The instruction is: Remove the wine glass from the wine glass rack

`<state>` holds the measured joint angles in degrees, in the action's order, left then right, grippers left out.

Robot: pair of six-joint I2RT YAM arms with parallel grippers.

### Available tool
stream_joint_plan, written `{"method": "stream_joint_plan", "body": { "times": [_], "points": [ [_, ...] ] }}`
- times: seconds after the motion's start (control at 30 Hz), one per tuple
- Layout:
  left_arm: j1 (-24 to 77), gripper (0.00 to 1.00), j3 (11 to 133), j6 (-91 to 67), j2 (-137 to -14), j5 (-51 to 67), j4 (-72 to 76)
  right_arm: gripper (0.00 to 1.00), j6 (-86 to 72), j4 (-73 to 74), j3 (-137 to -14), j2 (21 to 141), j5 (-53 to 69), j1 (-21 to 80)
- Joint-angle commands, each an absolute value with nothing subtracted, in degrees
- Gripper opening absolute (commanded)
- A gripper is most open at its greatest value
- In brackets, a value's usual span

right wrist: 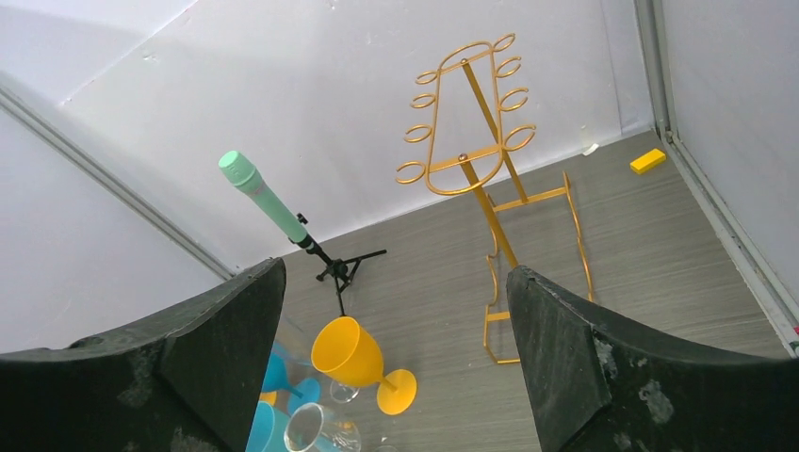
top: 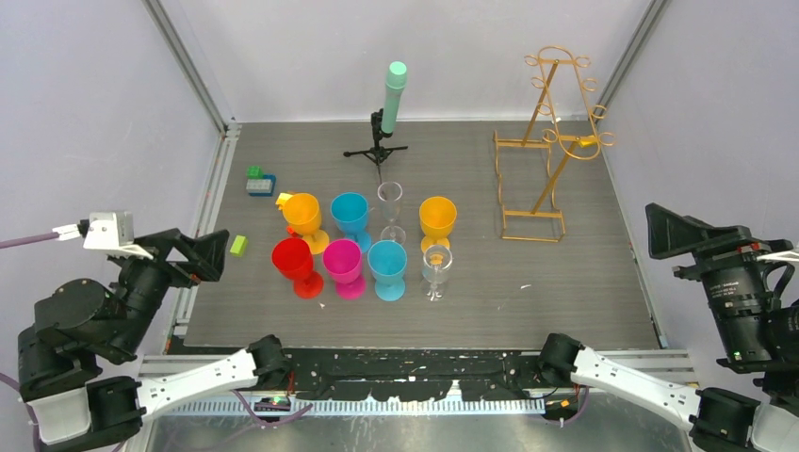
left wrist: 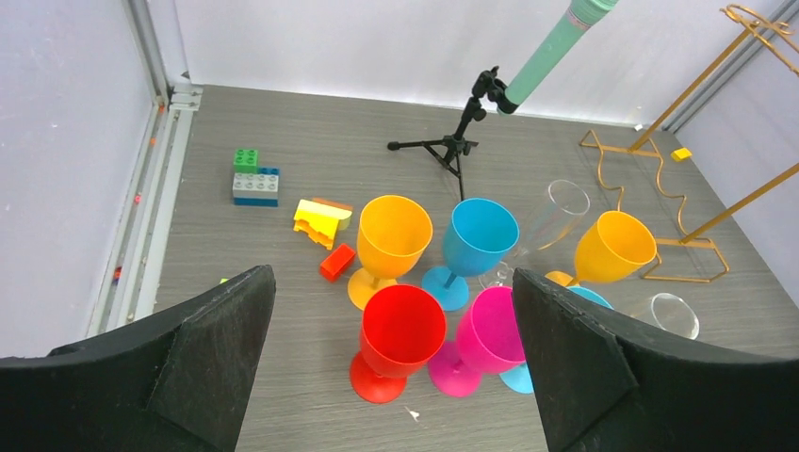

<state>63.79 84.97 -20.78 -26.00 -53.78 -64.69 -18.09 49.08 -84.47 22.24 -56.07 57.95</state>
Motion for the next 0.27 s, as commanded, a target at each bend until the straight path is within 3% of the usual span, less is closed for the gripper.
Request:
{"method": "stream_joint_plan", "body": {
  "times": [0.0, 0.23],
  "points": [
    [63.9, 1.00, 85.7, -19.0, -26.4, -55.3, -64.8, 0.93, -17.8, 47.6, -85.0, 23.4, -56.3, 57.9],
    [63.9, 1.00, 85.5, -19.6, -28.0, -57.4, -65.6, 0.93, -18.5, 48.0, -84.3, 23.2, -56.8, 57.8]
  ]
}}
